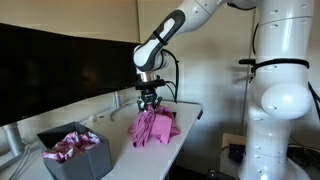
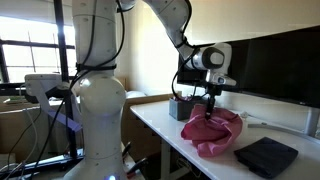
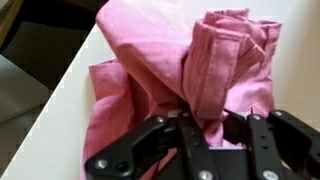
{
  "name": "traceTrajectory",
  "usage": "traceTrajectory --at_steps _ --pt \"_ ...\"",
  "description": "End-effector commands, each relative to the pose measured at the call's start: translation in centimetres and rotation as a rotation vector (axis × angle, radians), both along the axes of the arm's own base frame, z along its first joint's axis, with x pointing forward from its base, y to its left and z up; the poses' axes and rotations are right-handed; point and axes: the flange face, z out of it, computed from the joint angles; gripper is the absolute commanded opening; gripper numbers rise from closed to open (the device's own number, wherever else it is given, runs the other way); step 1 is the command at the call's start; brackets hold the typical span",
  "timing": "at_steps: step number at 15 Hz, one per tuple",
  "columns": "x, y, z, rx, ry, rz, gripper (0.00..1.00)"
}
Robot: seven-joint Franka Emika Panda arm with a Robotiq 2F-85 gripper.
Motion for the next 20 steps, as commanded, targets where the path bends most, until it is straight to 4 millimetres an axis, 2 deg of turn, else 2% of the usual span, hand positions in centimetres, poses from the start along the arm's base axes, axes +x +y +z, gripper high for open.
traceTrajectory --at_steps 1,7,9,11,15,18,20 --pt "0.0 2.4 4.0 -0.013 0.02 0.004 0.05" --pt "1.9 5.4 9.9 -0.026 -0.008 0.01 0.05" --pt "2.6 7.4 12.1 -0.027 -0.044 -0.019 0.05" --pt "3.0 10.3 14.4 -0.033 -0.095 -0.045 0.05" --pt "3.4 17.4 19.3 -0.068 -0.197 -0.079 0.04" --pt "2.8 22.7 24.0 -0.113 -0.289 -0.068 0.04" --pt "2.1 25.6 27.2 -0.142 -0.352 -0.054 0.04"
